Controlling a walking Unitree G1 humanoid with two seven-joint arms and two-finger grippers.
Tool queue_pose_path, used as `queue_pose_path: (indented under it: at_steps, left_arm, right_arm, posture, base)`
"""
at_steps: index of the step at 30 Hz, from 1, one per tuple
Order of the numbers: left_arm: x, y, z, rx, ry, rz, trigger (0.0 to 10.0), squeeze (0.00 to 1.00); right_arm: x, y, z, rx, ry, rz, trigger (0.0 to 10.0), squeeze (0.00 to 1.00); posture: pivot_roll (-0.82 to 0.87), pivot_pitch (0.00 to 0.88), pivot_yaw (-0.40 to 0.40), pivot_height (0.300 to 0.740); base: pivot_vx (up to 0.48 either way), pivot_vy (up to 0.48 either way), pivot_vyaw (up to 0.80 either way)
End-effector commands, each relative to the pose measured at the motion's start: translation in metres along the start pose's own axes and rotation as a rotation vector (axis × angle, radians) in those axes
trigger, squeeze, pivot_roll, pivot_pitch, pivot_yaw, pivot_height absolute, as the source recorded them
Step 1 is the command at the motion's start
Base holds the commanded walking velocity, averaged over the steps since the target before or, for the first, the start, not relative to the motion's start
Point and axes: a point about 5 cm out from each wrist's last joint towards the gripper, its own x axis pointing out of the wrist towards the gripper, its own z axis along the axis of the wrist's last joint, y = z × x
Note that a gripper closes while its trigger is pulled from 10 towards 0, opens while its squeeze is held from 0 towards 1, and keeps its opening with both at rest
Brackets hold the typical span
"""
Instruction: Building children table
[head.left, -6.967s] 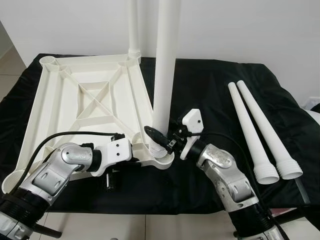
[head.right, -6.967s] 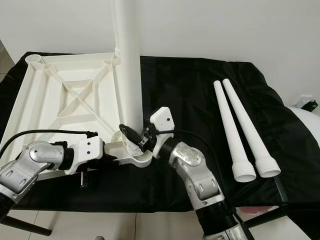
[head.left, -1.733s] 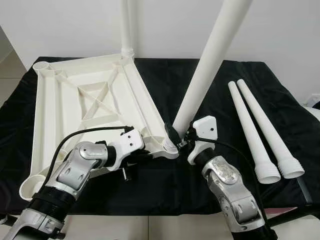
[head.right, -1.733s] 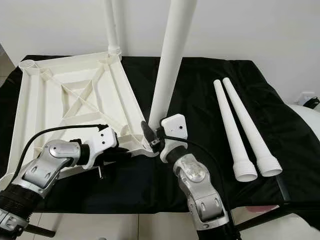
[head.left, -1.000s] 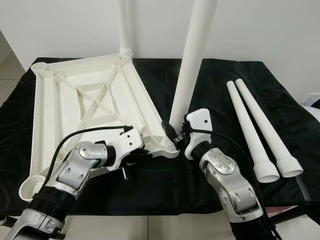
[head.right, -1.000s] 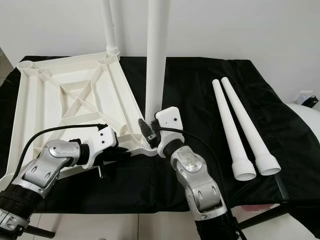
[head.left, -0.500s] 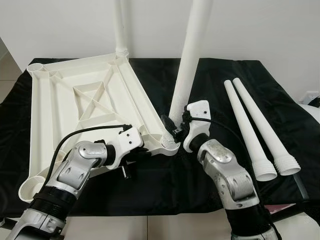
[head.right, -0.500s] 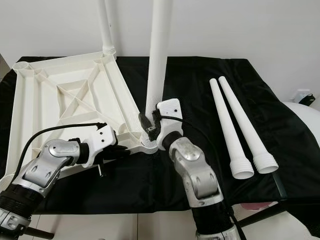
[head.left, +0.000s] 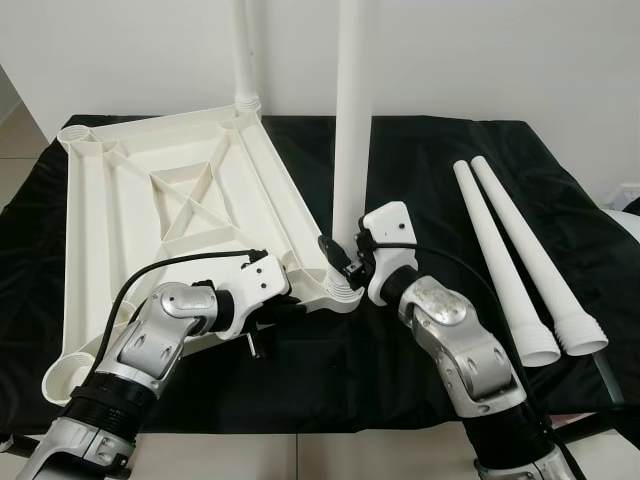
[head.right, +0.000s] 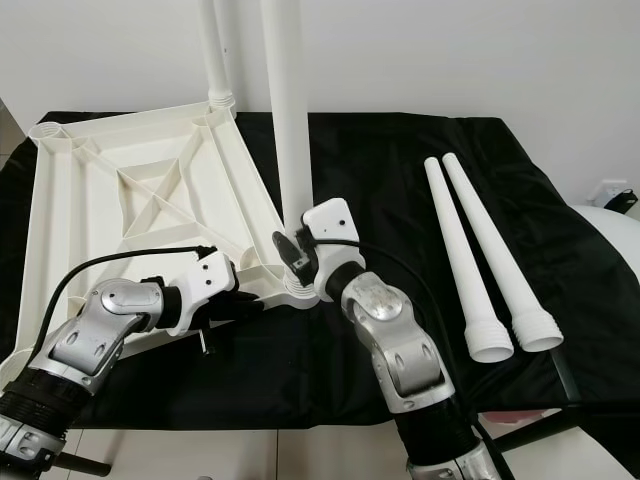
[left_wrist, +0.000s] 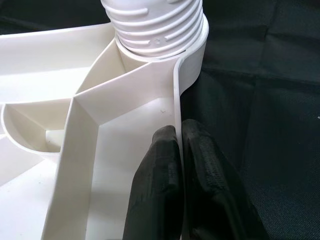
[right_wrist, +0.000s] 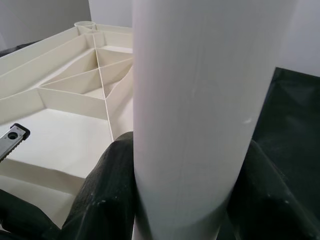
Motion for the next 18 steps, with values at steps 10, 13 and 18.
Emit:
queue_pose_path:
  at_steps: [10, 13, 18]
  left_arm:
    - [-0.004, 0.01, 0.01, 0.037, -0.041, 0.087, 0.0, 0.0]
    - [-0.004, 0.01, 0.011, 0.038, -0.042, 0.086, 0.0, 0.0]
    - [-0.004, 0.01, 0.012, 0.042, -0.042, 0.084, 0.0, 0.0]
  right_arm:
    - [-0.046, 0.009, -0.09, 0.111, 0.354, 0.108, 10.0, 0.0]
    - [-0.045, 0.008, -0.089, 0.136, 0.345, 0.12, 10.0, 0.0]
    - [-0.041, 0.002, -0.084, 0.095, 0.304, 0.211, 10.0, 0.0]
  posture:
    - [-0.01, 0.142, 0.009, 0.74]
    - [-0.01, 0.142, 0.009, 0.74]
    - [0.0, 0.143, 0.009, 0.74]
  base:
    - [0.0, 0.0, 0.0]
    - [0.0, 0.0, 0.0]
    - [0.0, 0.0, 0.0]
